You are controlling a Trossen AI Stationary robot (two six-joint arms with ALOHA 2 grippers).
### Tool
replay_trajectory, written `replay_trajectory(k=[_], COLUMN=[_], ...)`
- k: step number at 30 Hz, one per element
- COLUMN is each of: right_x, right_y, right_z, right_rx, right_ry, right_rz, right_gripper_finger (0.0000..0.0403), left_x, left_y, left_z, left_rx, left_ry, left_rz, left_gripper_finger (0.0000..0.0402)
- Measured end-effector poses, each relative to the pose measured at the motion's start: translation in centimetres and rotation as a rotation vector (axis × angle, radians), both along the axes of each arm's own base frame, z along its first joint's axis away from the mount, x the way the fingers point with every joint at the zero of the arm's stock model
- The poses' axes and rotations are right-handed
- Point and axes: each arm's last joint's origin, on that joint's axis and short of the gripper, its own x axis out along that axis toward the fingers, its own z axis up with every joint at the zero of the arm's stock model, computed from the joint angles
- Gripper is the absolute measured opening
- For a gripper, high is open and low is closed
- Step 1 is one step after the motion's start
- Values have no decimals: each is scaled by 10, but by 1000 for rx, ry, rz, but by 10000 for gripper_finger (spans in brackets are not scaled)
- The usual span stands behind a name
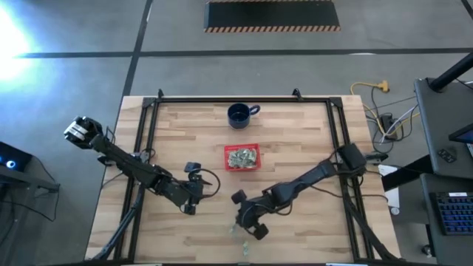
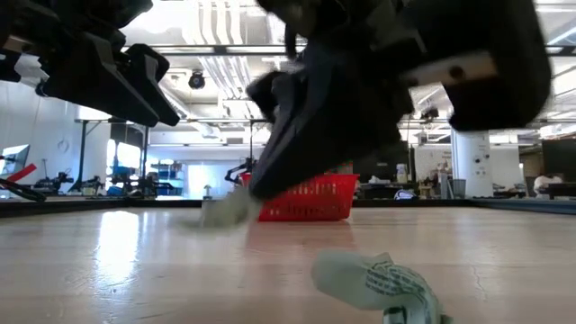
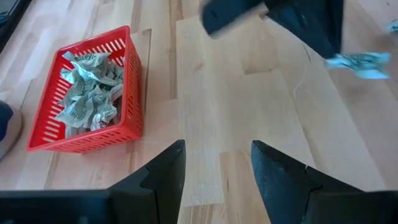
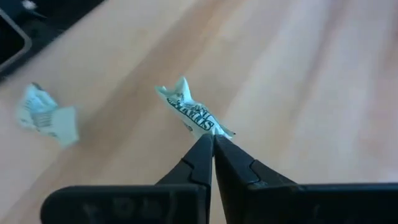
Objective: Pick and place items into bin
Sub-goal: Put the stevia packet into the red bin
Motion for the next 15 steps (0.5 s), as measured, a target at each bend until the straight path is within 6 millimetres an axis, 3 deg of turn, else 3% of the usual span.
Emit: replay_trajectory(k=[7, 15], right_x=[-15, -30], right_y=[-18, -60], right_z=[47, 89], right_rx=[-217, -403], right_ry=[-73, -128], right_rz=[-194, -476], right_gripper_finger=[8, 8], left_x=[0, 0], left_y=[0, 1], left_z=[0, -1], left_rx=[0, 8], left_ry=[0, 10], left_rz=[0, -1], left_gripper_finger=[167, 167])
